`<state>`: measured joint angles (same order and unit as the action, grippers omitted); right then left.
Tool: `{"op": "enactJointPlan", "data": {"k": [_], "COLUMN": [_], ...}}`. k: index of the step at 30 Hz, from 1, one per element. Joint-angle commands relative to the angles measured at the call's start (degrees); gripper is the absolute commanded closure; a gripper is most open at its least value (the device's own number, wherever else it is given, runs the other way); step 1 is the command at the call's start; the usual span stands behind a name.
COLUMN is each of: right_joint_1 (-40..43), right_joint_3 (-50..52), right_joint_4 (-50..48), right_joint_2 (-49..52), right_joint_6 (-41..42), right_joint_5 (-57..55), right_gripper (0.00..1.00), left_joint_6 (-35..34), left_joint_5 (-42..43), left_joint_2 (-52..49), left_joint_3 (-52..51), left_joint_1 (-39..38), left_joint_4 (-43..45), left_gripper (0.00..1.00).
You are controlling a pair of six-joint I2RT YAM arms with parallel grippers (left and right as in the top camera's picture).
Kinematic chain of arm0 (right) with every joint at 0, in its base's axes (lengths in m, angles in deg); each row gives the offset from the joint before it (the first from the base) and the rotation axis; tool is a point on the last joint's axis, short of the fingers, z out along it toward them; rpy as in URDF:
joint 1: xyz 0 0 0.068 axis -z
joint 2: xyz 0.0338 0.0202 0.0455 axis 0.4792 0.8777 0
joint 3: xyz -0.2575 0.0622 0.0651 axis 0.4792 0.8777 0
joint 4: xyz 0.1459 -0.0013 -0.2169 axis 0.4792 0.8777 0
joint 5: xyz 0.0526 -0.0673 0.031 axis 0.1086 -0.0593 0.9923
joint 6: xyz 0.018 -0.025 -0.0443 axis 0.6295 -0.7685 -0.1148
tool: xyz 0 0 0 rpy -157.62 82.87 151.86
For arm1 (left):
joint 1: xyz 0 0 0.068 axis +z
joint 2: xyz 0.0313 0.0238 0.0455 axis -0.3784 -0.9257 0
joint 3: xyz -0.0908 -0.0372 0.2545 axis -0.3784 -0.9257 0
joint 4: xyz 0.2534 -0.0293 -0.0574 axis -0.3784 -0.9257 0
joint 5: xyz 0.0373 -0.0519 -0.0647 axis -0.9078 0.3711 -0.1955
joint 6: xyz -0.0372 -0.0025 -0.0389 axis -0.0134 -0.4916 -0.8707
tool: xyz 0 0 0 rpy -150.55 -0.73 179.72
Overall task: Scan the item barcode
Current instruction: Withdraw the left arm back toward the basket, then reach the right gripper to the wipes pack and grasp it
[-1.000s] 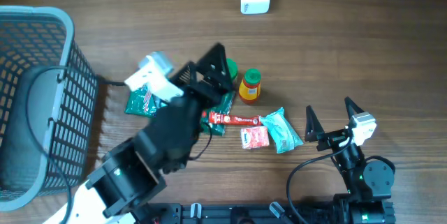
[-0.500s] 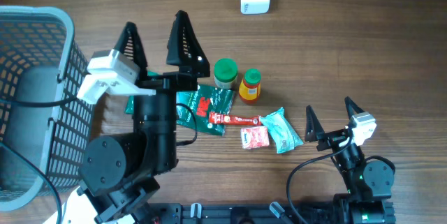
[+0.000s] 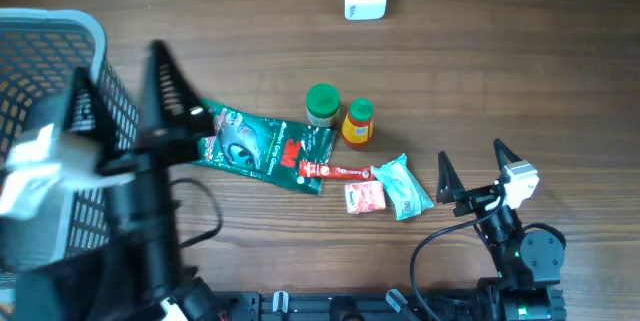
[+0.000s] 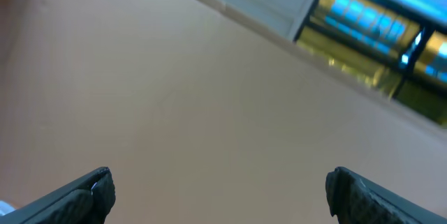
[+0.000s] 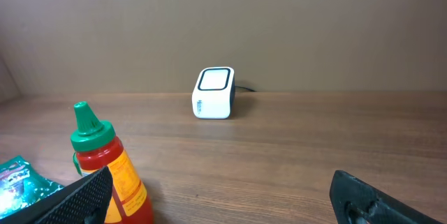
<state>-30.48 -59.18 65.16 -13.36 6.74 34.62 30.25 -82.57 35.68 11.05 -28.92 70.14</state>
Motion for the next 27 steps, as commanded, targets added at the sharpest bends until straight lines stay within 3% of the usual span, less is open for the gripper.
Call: {"op": "enactJointPlan", "data": {"k": [1, 5, 9, 15, 19, 21, 22, 23, 24, 27], "right_joint_1": [-0.22, -0.24, -0.24, -0.24, -0.22, -0.22, -0.22, -0.22, -0.22, -0.24], "right_joint_3": [0.07, 0.07, 0.07, 0.07, 0.07, 0.07, 0.07, 0.07, 0.07, 0.07], "right_joint_4": [-0.2, -0.33, -0.87, -1.16, -1.25, -1.2, -1.18, -1.11, -0.85, -0.48], "right_joint_2": [-0.26, -0.2, 1.18, 2.99, 3.02, 3.02, 3.02, 3.02, 3.02, 4.42], "right_joint_6": [1.46, 21.05, 45.72, 53.22, 59.69, 58.21, 56.19, 54.77, 53.05, 48.94], "right_joint_5": [-0.55, 2.69, 11.63, 23.12, 24.04, 23.61, 25.05, 26.47, 28.11, 30.71], "right_gripper": [0.0, 0.0, 0.0, 0.0, 0.0, 0.3, 0.66, 0.85, 0.96, 0.96], "left_joint_6": [1.27, 0.85, -6.91, -18.4, -21.24, -21.22, -21.24, -21.24, -21.24, -21.24], "left_joint_5": [-0.83, -0.83, -0.74, 8.83, 13.79, 13.77, 13.77, 13.79, 13.77, 13.11], "left_joint_2": [3.67, 6.62, 9.9, 16.28, 19.63, 19.61, 19.61, 19.61, 19.61, 20.04], "left_joint_3": [0.07, 0.07, 0.07, 0.07, 0.07, 0.07, 0.07, 0.07, 0.07, 0.07], "left_joint_1": [1.79, 5.44, 11.41, 21.64, 28.09, 28.98, 29.05, 29.05, 29.05, 29.05], "left_joint_4": [0.07, 0.04, -3.82, -14.62, -17.29, -17.4, -17.75, -17.73, -17.77, -18.01], "left_gripper": [0.0, 0.0, 0.0, 0.0, 0.0, 0.0, 0.0, 0.0, 0.0, 0.0]}}
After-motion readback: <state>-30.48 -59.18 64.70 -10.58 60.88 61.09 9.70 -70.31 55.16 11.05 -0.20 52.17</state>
